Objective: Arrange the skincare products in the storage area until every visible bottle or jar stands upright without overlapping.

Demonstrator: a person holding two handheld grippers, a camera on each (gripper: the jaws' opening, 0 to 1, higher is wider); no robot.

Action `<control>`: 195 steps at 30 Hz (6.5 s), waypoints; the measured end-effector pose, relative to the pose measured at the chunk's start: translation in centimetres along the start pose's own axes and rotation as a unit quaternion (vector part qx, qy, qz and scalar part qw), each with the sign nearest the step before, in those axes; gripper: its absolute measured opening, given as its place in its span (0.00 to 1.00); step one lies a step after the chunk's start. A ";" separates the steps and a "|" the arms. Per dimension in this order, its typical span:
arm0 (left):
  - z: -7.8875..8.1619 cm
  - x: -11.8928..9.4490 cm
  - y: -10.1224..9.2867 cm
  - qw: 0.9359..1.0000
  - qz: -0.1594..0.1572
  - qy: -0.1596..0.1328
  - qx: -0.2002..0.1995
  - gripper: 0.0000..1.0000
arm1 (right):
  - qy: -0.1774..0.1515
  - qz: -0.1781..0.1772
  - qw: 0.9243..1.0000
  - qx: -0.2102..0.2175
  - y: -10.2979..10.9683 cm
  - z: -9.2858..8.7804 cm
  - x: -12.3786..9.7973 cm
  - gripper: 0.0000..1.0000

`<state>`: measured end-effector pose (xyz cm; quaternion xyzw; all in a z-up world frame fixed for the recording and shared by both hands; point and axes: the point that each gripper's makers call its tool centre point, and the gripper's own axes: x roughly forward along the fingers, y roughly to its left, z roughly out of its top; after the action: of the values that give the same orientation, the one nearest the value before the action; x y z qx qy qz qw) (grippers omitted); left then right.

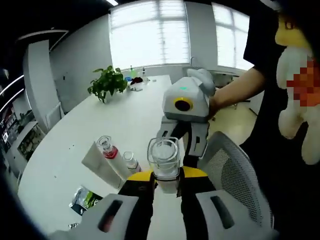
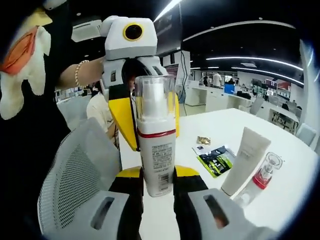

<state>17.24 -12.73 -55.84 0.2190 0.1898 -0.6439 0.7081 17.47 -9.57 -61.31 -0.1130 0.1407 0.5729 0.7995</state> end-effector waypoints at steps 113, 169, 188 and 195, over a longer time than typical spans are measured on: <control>-8.9 12.2 9.2 1.000 0.005 0.025 -0.008 0.26 | 0.053 -0.174 0.970 0.160 -5.7 -10.4 -3.2 0.71; -16.5 -2.6 4.3 0.949 0.180 0.013 -0.258 0.88 | 0.037 -0.205 0.965 0.158 -4.0 -5.7 -3.0 0.95; -19.2 -7.3 0.9 0.923 0.229 0.009 -0.310 0.96 | 0.039 -0.214 0.964 0.150 -3.6 -5.3 -3.4 0.96; -19.9 -7.3 -0.3 0.920 0.223 0.013 -0.322 0.99 | 0.044 -0.216 0.964 0.151 -3.7 -5.5 -3.4 0.96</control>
<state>16.47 4.39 -68.40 0.0242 0.3428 -0.3708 0.8628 19.41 -15.59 -65.18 -0.0443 0.2328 0.3530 0.9051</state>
